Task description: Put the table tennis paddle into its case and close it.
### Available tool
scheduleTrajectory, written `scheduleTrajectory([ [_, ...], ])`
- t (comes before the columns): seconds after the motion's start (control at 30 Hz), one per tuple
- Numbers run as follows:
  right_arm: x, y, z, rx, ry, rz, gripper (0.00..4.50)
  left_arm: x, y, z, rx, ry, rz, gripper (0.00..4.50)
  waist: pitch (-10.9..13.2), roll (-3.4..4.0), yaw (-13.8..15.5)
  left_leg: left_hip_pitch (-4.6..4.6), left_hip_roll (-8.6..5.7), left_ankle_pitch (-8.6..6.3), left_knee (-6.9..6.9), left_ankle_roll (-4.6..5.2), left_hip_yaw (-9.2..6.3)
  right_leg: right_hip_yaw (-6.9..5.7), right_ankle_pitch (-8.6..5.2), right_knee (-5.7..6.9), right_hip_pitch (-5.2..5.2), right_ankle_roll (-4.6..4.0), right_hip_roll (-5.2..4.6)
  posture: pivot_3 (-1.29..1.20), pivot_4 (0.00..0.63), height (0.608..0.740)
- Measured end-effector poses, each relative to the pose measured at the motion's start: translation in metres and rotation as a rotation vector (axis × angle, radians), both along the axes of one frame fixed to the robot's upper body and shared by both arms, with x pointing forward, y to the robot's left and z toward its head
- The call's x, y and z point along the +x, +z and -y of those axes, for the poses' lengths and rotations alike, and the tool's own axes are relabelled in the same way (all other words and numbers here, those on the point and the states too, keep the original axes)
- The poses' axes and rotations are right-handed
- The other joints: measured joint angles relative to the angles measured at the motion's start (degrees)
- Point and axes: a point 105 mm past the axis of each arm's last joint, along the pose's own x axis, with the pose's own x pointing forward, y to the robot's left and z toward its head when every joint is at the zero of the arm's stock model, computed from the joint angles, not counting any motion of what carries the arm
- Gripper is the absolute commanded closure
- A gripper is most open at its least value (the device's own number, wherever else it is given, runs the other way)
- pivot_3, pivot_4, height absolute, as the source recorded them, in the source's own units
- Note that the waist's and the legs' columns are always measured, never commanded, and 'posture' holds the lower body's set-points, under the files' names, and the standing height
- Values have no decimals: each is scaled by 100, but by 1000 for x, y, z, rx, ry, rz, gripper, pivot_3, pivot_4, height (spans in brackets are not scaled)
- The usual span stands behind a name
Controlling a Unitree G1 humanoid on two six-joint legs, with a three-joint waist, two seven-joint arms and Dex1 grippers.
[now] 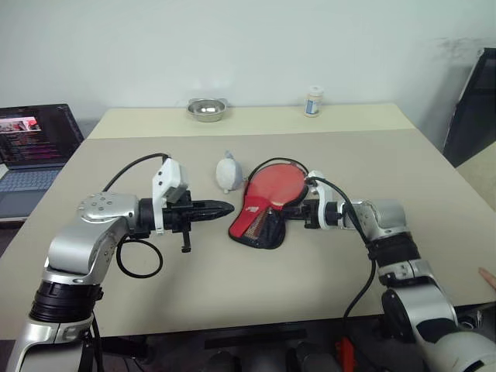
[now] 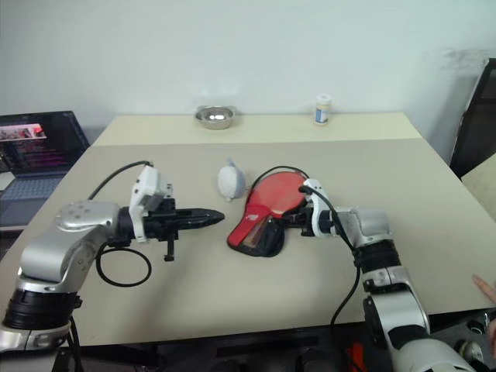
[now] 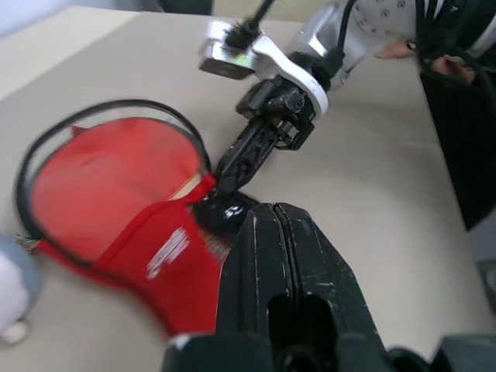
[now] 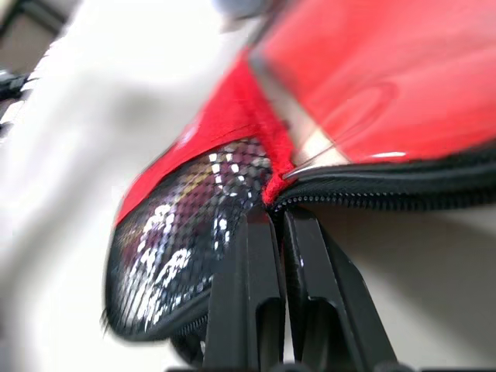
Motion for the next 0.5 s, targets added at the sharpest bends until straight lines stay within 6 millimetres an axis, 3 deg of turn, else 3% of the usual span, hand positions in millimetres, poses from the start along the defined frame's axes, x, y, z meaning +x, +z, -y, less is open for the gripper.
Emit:
scheduleTrajectory([
  [0.13,-23,-11,0,-8,22,-41,4470,-13,-13,5,18,-51,-55,4500,0,0,51,-1,-8,0,2,0,4,0,-2,-4,1,5,-9,0,150,740],
  [0.27,-48,-19,10,-32,37,-80,4470,-32,-29,2,71,-99,-120,4500,0,0,57,1,-4,0,-1,0,1,-2,-16,-5,1,24,-10,0,150,740],
  [0.5,-88,-28,33,-104,76,-137,4470,-47,-45,-3,116,-145,-178,4500,0,0,72,3,-5,-1,1,0,-1,-5,-20,-11,7,28,-10,0,150,740],
])
